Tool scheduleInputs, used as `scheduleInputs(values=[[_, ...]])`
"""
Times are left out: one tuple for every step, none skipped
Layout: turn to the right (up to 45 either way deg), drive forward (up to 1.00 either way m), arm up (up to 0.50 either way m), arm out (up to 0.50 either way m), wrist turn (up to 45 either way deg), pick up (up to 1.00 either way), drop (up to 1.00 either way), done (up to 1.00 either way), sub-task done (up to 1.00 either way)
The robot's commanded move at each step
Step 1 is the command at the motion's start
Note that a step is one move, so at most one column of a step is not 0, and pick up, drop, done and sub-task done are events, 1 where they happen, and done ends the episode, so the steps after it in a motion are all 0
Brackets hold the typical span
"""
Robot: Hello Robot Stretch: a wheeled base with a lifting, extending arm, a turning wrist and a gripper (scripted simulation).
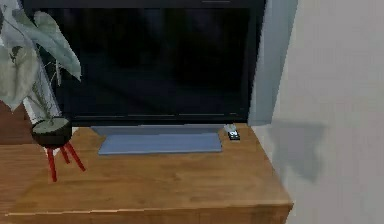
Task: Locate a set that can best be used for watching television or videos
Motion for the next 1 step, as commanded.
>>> scheduleInputs(values=[[0.0, 0.0, 0.0, 0.0, 0.0, 0.0, 0.0, 1.0, 0.0]])
